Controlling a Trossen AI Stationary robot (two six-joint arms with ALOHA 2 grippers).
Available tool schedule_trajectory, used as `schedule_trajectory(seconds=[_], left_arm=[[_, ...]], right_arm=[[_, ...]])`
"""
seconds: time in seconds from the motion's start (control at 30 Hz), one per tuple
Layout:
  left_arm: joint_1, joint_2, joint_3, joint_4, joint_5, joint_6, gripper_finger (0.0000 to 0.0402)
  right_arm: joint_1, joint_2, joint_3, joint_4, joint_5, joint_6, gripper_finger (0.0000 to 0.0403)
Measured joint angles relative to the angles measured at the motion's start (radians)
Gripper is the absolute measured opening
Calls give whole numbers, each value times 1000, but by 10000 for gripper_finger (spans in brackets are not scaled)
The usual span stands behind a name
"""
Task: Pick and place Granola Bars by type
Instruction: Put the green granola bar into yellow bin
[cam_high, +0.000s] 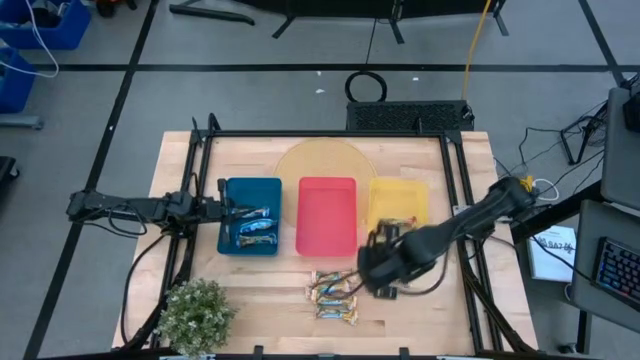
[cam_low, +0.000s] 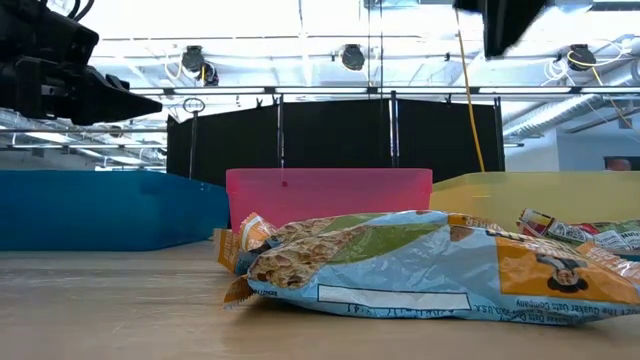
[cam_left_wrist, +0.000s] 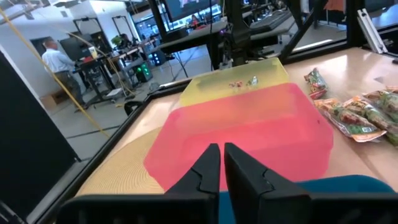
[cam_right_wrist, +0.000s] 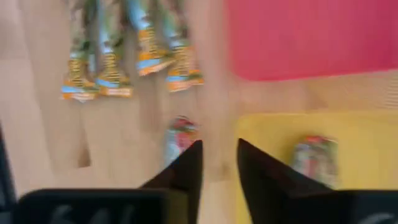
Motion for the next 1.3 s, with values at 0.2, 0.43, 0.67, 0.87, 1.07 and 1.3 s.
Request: schedule_trajectory(seconds=[0.2,0.43,0.67,0.87,1.07,1.3], left_arm=[[0,0,0,-4,1,-2,7],[0,0,0,-11,2,-2,22],[0,0,0,-22,17,-37,43],[0,0,0,-21,49,-47,38],[0,0,0,-21,48,-47,31],[0,0,0,-22,48,-48,31]], right_arm=[[53,102,-9,20,-13,-59,201],[107,68,-191,155,-34,60,268],[125,38,-398,351,-74,132,267],[114,36,-546,453,-111,195,252],[112,33,-625,555,-144,202,237],[113,21,-624,602,-148,195,162]])
